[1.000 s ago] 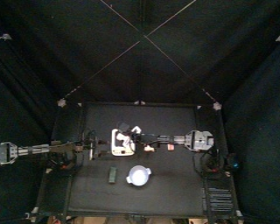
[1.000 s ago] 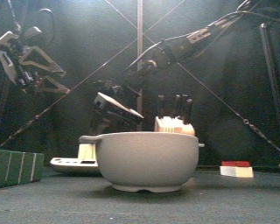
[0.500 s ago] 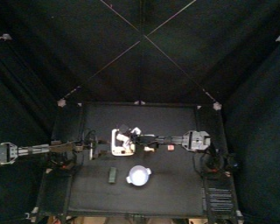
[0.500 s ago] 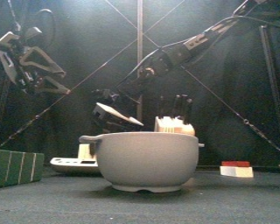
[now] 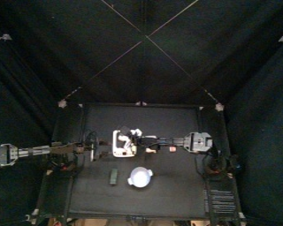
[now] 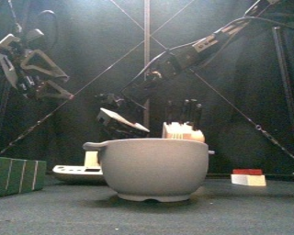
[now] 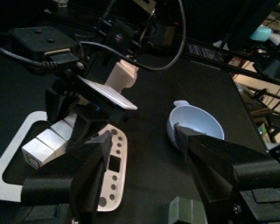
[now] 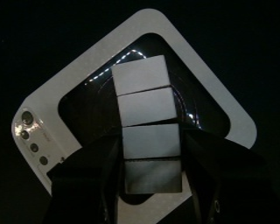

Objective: Grab white sushi roll

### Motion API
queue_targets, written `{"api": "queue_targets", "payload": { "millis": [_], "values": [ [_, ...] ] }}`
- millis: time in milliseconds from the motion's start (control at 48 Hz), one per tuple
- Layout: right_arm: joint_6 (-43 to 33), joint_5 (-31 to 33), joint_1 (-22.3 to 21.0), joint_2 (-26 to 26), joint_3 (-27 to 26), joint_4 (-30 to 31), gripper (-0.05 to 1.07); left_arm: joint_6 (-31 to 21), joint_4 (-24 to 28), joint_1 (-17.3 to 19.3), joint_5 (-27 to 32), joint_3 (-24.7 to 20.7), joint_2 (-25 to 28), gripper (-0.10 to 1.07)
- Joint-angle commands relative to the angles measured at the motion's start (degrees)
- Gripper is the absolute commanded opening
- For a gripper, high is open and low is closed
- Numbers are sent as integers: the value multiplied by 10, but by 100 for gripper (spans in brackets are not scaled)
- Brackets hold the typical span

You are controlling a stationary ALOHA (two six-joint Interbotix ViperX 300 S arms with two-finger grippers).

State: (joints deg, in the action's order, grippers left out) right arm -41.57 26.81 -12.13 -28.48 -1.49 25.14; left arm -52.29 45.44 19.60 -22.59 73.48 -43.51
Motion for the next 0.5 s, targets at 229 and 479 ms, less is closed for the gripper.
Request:
{"api": "queue_targets", "payload": {
  "millis": [229,479],
  "values": [
    [1,4,2,65,-9,1,59,2,-1,2,-4,-6,1,93],
    [1,2,4,84,4,-3,59,2,-1,2,-4,-6,1,93]
  ]
}}
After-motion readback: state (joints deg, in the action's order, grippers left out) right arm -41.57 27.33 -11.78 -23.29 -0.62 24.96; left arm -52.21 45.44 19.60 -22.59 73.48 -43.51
